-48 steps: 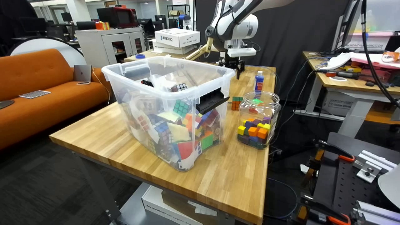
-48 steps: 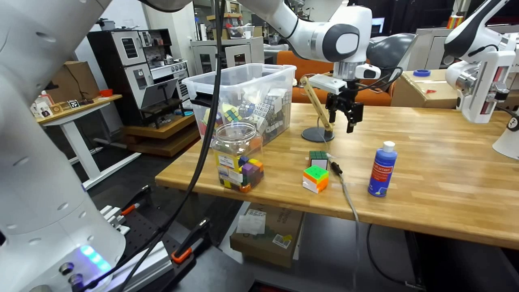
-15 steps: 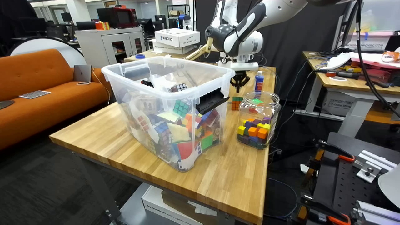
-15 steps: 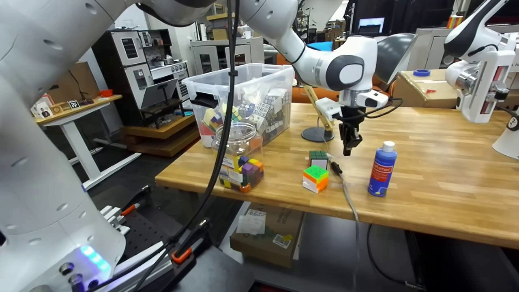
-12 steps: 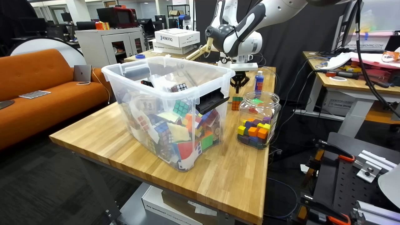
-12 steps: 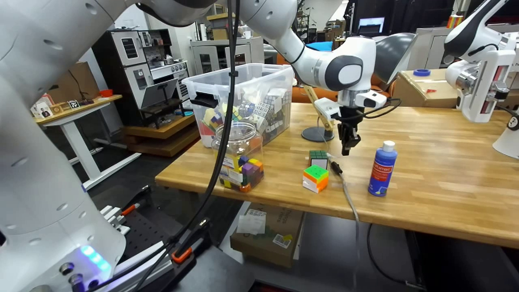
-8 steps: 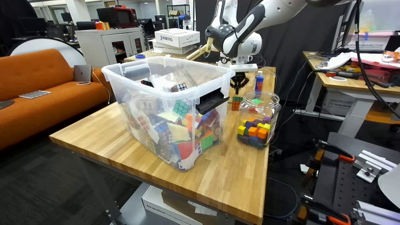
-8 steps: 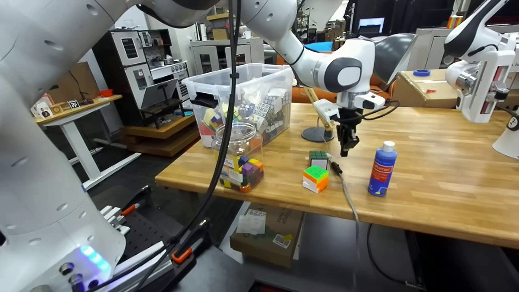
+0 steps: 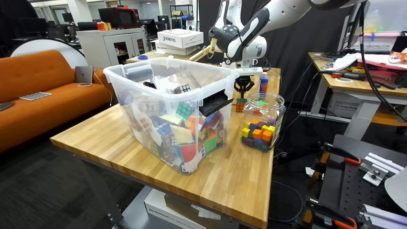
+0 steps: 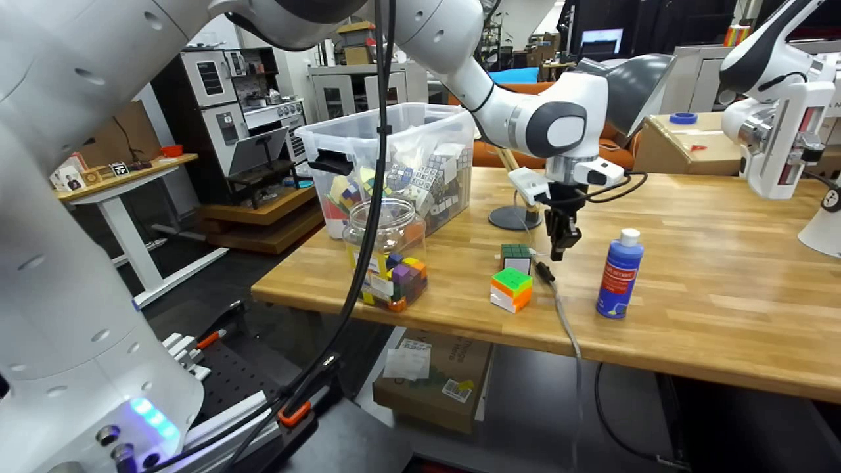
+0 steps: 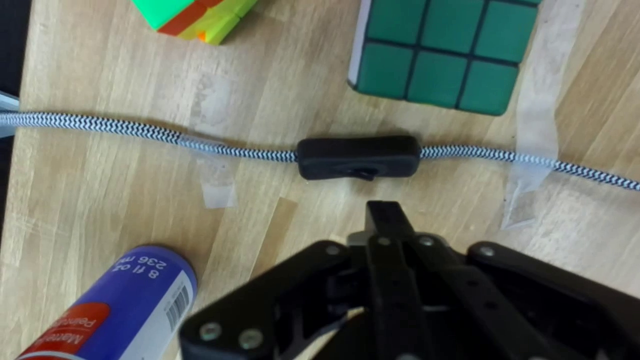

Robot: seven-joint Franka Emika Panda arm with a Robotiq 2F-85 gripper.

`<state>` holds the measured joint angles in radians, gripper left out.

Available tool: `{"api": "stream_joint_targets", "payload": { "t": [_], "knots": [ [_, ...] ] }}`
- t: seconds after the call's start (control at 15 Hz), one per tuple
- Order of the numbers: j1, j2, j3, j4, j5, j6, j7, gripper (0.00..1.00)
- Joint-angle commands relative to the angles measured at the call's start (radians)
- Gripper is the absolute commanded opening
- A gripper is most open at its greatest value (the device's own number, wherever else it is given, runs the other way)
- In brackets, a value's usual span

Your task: Turn on the lamp

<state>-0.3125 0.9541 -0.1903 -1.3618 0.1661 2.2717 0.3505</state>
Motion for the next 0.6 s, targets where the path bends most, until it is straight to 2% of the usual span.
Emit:
{"api": "stream_joint_targets", "payload": {
  "t": [0.0, 0.53],
  "knots": [
    [-0.013, 0.005, 0.009, 0.019, 0.019, -0.027, -0.026, 0.00],
    [-0.013, 0.002, 0.016, 0.002, 0.025, -0.036, -0.028, 0.00]
  ]
}}
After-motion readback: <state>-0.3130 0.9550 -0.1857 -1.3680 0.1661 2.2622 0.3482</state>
